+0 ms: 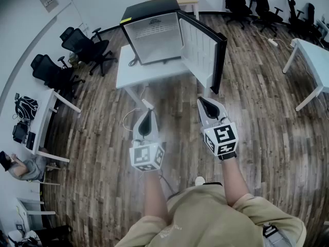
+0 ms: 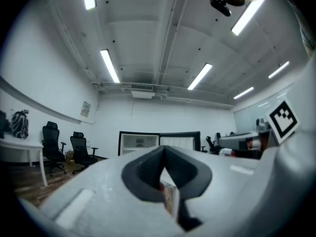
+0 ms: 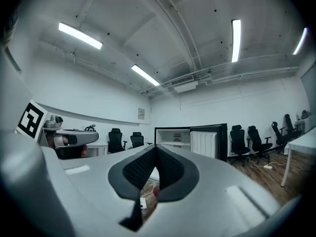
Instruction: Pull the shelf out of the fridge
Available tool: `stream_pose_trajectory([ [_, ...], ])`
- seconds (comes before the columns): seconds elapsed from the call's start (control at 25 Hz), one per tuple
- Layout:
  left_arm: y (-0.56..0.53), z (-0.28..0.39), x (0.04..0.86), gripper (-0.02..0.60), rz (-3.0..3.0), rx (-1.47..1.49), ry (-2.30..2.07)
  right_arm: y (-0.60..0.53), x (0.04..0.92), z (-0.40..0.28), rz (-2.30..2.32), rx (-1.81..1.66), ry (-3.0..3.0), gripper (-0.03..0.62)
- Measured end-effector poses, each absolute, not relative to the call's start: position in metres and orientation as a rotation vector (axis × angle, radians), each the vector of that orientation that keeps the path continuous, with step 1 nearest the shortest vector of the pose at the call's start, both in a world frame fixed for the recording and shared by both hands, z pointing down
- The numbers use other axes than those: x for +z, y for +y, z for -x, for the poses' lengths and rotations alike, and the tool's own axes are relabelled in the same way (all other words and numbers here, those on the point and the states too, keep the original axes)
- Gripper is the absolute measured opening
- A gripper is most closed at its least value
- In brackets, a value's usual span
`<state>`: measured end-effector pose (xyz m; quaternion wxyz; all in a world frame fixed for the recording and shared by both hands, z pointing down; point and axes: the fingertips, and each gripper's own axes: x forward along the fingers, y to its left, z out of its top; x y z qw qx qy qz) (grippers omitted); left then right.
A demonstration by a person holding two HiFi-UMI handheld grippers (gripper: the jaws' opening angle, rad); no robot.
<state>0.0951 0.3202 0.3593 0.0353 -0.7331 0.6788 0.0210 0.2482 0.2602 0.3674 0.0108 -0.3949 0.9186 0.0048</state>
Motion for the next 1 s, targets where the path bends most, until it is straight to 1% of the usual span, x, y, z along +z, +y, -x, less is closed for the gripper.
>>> stream_pose_trajectory([
  [0.44, 0.253, -0.101, 0.381, 0.002, 2.3, 0.022, 2.087, 0.195, 0.389, -0.251, 1.165, -0.125, 2.839, 0.003],
  [0.72, 0.213, -0.067, 0.392, 0.002, 2.303, 0.043, 2.116, 0.164, 0.405, -0.208, 1.116, -0.168, 2.878, 0.003],
  [0.88, 0.163, -0.044, 0.4, 0.002, 2.329, 0.064, 2.077, 0.123, 0.417, -0.184, 1.148, -0.193, 2.877, 0.003],
  [1.0, 0.115, -0.015, 0.399, 0.002, 2.347, 0.08, 2.047, 0.08, 0.424, -0.153, 1.178, -0.192, 2.881, 0.003],
])
